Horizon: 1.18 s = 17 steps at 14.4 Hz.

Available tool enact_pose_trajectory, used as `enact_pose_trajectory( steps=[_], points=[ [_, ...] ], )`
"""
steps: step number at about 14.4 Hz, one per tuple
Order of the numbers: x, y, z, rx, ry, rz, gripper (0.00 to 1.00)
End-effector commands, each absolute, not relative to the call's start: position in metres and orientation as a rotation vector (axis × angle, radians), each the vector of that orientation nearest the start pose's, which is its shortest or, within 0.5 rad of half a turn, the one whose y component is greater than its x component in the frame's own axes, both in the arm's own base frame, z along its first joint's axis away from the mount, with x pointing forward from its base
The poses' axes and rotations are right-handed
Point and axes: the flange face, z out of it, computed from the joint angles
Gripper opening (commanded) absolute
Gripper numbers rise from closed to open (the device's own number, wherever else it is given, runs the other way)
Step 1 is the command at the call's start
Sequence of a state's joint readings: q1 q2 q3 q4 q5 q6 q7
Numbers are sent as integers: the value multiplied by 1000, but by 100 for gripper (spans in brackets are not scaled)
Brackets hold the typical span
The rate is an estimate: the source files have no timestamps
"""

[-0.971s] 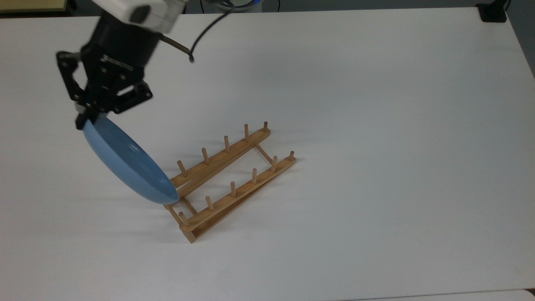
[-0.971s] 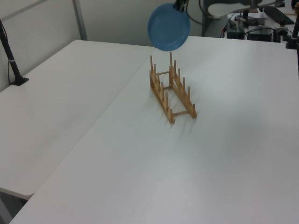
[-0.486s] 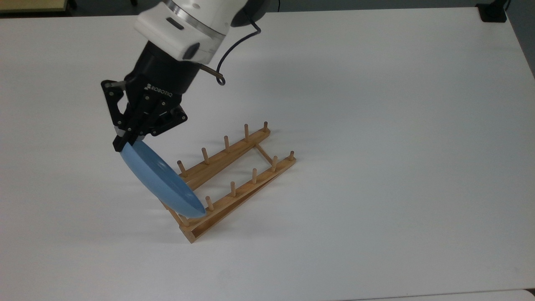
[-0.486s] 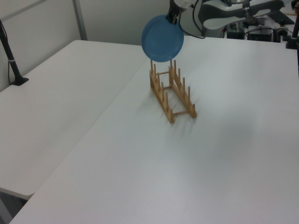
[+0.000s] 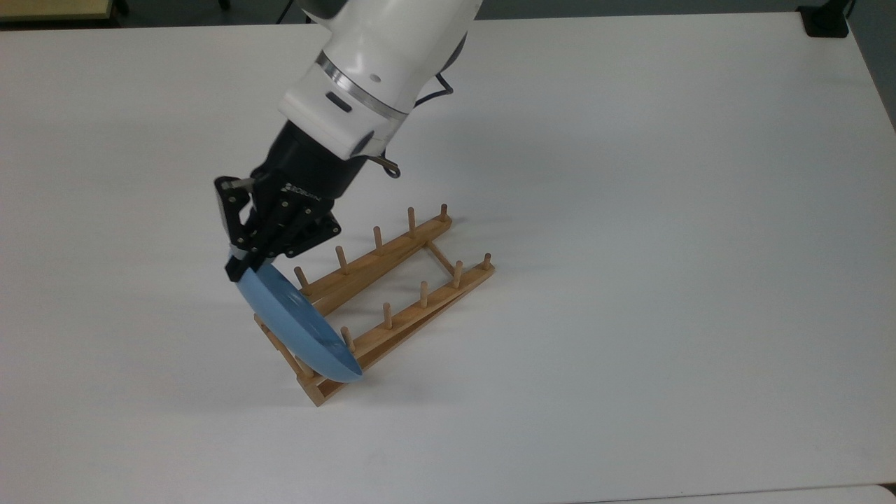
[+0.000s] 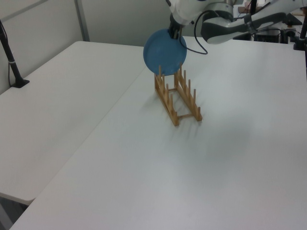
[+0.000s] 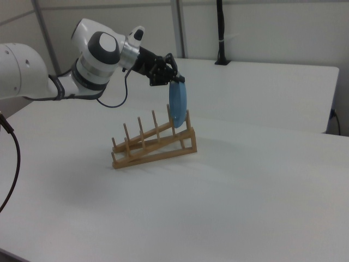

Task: Place plate in plate rack
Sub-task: 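Open the gripper and raise it away from the plate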

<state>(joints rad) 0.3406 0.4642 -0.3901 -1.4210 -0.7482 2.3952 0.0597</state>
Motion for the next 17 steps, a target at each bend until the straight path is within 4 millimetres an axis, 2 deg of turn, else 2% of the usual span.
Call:
enact_pose_trajectory(
  steps=[1, 2, 3, 4, 5, 8, 13, 17],
  points=[
    [723, 20, 490, 2256, 482, 592, 18],
    [722, 20, 487, 2259, 482, 587, 36],
    [722, 18, 485, 2263, 477, 583, 59],
    [721, 16, 484, 2271, 454, 590, 86],
    [721, 15, 484, 2277, 436, 597, 100],
    [718, 8, 509, 2337, 295, 698, 100],
    [700, 21, 558, 2622, 67, 820, 100],
    [653, 12, 577, 2959, -206, 439, 100]
  ],
)
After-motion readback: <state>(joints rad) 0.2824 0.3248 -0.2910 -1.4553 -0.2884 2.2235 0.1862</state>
